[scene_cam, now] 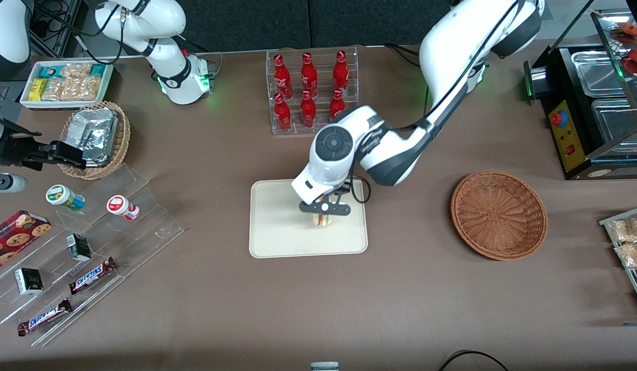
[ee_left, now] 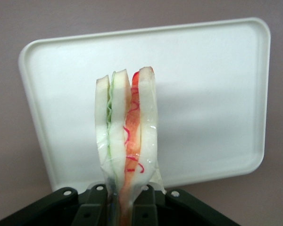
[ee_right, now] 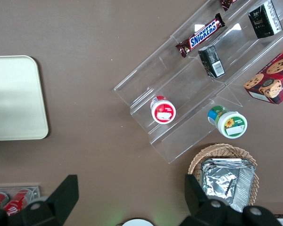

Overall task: Place sandwich from basket to tray
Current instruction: 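Lower the sandwich onto the tray and open the left gripper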

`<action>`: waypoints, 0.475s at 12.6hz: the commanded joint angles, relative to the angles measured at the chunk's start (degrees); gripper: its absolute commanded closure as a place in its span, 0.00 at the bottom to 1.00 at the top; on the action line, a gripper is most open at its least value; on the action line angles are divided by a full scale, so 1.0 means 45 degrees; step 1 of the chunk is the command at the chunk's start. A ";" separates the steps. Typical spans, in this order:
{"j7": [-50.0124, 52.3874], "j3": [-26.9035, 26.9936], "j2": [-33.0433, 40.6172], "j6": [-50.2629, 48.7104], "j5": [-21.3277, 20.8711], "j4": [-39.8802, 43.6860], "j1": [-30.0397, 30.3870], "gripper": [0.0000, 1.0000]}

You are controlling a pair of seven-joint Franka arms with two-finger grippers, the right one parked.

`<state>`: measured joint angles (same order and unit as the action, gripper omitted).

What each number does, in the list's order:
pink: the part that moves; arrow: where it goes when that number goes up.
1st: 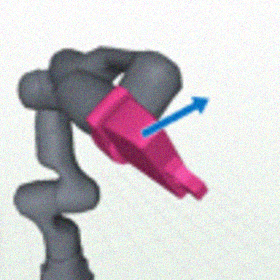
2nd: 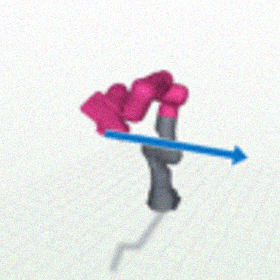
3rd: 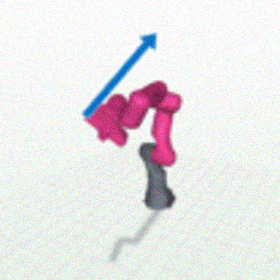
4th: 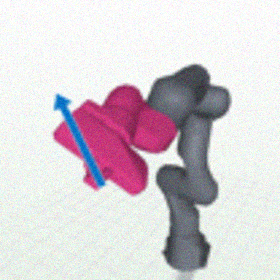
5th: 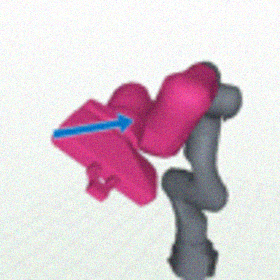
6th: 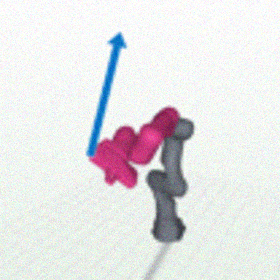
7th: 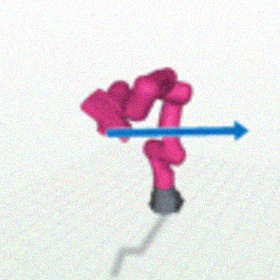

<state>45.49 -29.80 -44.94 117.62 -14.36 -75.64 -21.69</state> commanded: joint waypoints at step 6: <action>0.0495 0.0256 -0.2318 0.0932 -0.1712 0.1222 -0.0649 0.90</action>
<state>46.23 -29.35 -53.59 122.01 -20.48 -73.39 -22.72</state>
